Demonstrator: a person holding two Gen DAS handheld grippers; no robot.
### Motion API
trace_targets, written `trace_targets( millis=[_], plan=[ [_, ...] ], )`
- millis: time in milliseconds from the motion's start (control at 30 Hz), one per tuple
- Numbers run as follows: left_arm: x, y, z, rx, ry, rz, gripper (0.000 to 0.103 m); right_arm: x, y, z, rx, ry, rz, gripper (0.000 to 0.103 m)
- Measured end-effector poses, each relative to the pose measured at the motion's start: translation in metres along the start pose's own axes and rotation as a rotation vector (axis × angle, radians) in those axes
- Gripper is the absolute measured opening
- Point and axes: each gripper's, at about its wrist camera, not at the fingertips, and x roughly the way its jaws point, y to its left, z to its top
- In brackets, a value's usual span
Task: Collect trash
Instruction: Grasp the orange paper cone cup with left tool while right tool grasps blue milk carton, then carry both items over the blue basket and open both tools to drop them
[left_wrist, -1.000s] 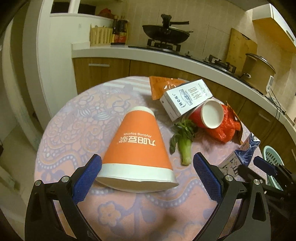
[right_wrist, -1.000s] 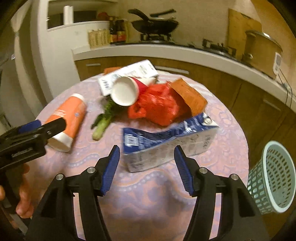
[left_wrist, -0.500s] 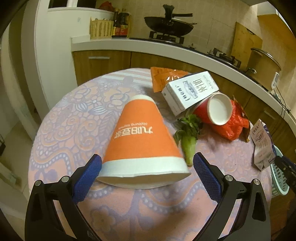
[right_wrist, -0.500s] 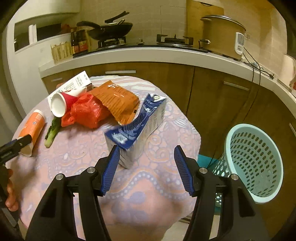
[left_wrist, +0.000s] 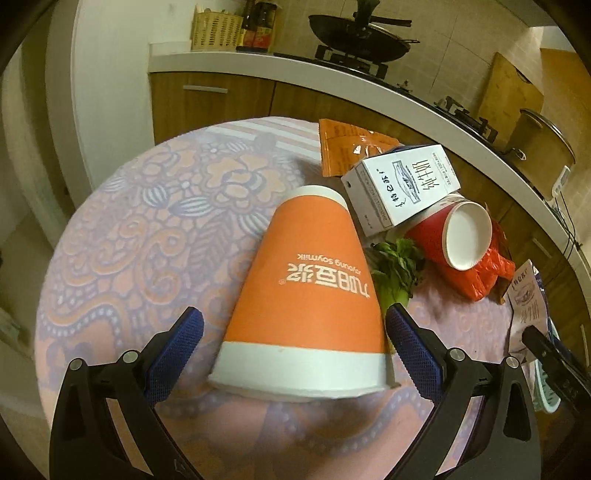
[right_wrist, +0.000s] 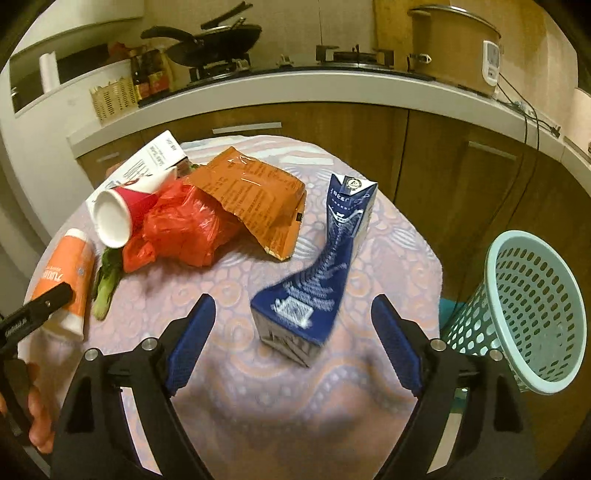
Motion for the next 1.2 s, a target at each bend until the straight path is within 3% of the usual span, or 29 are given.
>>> trace_targets(
  millis=[67, 267, 300, 400, 633, 833, 1200],
  plan=[
    [0.003, -0.002, 0.000, 0.001, 0.011, -0.033, 0.073, 0.004, -0.001, 0.004, 0.015, 0.009, 0.002, 0.082],
    [-0.006, -0.006, -0.005, -0.004, -0.034, -0.074, 0.059, 0.013, -0.012, 0.008, 0.069, 0.030, -0.017, 0.081],
    [-0.009, -0.006, -0.006, -0.006, -0.044, -0.076, 0.059, 0.013, -0.014, 0.009, 0.076, 0.028, -0.015, 0.075],
    [-0.022, -0.009, -0.009, -0.001, -0.088, -0.078, 0.058, 0.015, -0.020, 0.011, 0.078, 0.036, 0.006, 0.041],
    [-0.064, -0.025, -0.010, 0.022, -0.209, -0.111, 0.058, -0.004, -0.033, 0.007, 0.071, -0.007, 0.049, 0.037],
    [-0.097, -0.072, -0.008, 0.098, -0.280, -0.198, 0.058, -0.034, -0.057, 0.010, 0.090, -0.088, 0.054, 0.037],
    [-0.075, -0.228, -0.029, 0.305, -0.180, -0.440, 0.058, -0.076, -0.162, 0.005, 0.181, -0.195, -0.116, 0.037]
  ],
)
